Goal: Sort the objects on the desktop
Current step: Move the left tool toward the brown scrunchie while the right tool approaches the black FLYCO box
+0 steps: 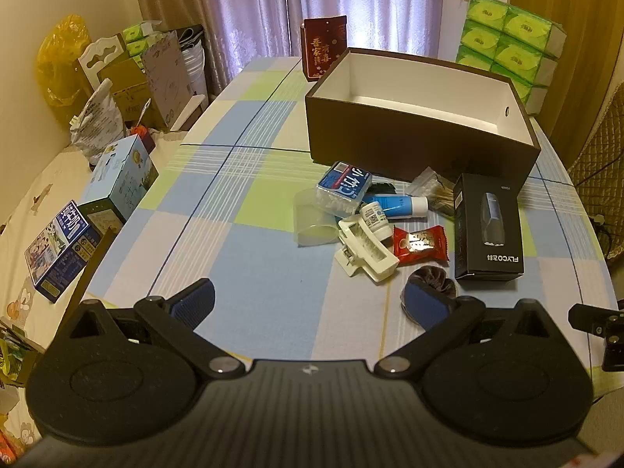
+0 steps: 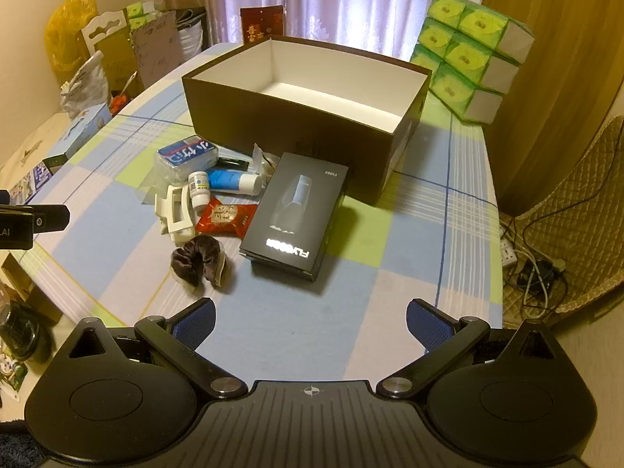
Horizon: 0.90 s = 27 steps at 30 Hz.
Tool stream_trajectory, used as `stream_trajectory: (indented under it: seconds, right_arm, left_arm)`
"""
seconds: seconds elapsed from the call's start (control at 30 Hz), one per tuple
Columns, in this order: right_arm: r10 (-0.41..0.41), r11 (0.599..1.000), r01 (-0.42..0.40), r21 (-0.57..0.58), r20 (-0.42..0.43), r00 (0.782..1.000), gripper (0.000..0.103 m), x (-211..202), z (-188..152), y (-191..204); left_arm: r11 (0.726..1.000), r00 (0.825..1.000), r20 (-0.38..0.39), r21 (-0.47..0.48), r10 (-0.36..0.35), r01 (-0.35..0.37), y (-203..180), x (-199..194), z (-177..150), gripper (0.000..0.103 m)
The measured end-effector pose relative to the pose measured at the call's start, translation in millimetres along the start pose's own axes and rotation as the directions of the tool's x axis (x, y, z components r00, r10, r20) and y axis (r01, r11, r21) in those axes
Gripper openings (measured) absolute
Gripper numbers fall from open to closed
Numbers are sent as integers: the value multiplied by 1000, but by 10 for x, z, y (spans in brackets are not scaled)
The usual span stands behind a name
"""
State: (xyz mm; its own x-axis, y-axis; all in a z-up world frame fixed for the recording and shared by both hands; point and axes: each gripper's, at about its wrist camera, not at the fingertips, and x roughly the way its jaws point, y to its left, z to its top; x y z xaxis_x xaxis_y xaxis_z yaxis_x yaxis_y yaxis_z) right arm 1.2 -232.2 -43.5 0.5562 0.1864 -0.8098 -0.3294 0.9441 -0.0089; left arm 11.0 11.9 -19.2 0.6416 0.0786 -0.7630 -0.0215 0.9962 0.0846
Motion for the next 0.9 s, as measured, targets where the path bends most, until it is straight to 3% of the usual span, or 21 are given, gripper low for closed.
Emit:
stream_trajectory:
  seconds: [0.9]
  right_arm:
    - [4,1000,-4,-2,-28,1000,101,73,41,2]
  left_arm:
    - [1000,1000,-22,0,-13,13,-13,113,26,102]
